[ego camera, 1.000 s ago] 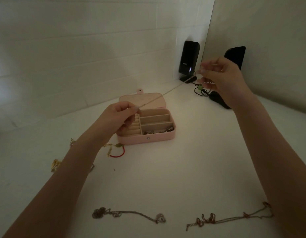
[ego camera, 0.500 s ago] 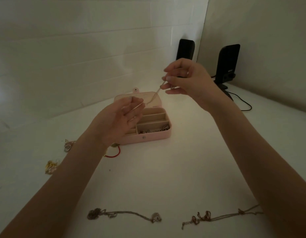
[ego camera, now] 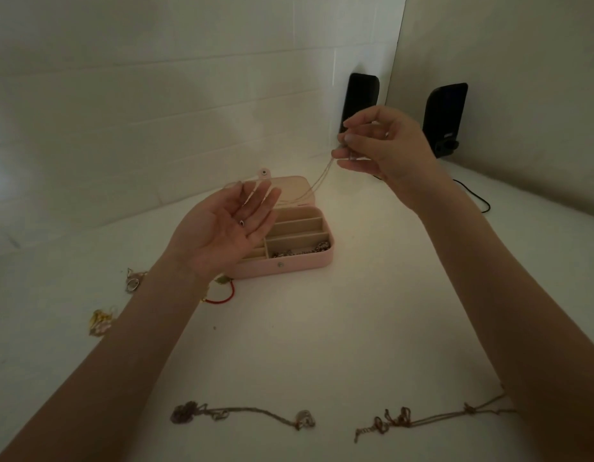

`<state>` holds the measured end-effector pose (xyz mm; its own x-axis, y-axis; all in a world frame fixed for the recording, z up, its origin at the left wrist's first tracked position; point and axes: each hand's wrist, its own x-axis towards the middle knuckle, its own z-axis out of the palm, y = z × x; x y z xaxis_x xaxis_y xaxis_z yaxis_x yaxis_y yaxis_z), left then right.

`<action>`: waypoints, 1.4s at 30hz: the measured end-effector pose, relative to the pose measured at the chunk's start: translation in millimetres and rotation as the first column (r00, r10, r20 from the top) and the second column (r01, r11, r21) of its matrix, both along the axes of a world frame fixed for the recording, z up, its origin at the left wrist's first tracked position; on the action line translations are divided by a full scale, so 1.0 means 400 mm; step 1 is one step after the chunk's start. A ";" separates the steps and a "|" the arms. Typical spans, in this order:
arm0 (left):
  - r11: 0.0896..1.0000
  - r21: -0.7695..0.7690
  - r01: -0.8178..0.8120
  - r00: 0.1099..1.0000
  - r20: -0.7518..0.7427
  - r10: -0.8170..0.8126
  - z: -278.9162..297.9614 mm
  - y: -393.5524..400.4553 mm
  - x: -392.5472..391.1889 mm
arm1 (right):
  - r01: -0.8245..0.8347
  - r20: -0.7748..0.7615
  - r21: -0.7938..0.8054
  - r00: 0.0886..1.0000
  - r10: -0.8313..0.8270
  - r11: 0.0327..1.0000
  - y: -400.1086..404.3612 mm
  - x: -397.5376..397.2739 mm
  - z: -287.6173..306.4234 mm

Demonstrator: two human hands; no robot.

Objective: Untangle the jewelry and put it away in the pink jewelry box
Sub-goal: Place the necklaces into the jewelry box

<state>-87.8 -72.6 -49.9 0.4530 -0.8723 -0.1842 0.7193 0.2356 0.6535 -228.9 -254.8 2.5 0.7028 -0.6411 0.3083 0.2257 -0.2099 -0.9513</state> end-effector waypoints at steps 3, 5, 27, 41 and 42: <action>1.000 0.000 0.012 0.998 -0.059 -0.012 -0.004 0.004 0.004 | 0.019 -0.016 0.011 1.000 -0.019 1.000 -0.013 -0.008 -0.003; 0.997 0.073 -0.025 0.999 0.025 0.023 -0.008 -0.002 0.003 | 0.020 -0.052 0.003 0.998 -0.020 1.000 -0.014 -0.009 -0.010; 0.985 0.077 -0.158 0.644 0.764 0.043 -0.020 -0.020 -0.068 | -0.251 0.105 0.054 0.964 0.245 0.966 0.090 0.025 0.016; 0.949 0.122 -0.292 0.516 0.855 0.049 -0.040 -0.027 -0.062 | -0.192 -0.034 -0.104 0.981 0.190 0.976 0.078 0.021 0.014; 0.933 0.130 -0.336 0.454 0.890 0.039 -0.047 -0.029 -0.060 | -0.181 -0.071 -0.158 0.983 0.172 0.971 0.077 0.021 0.014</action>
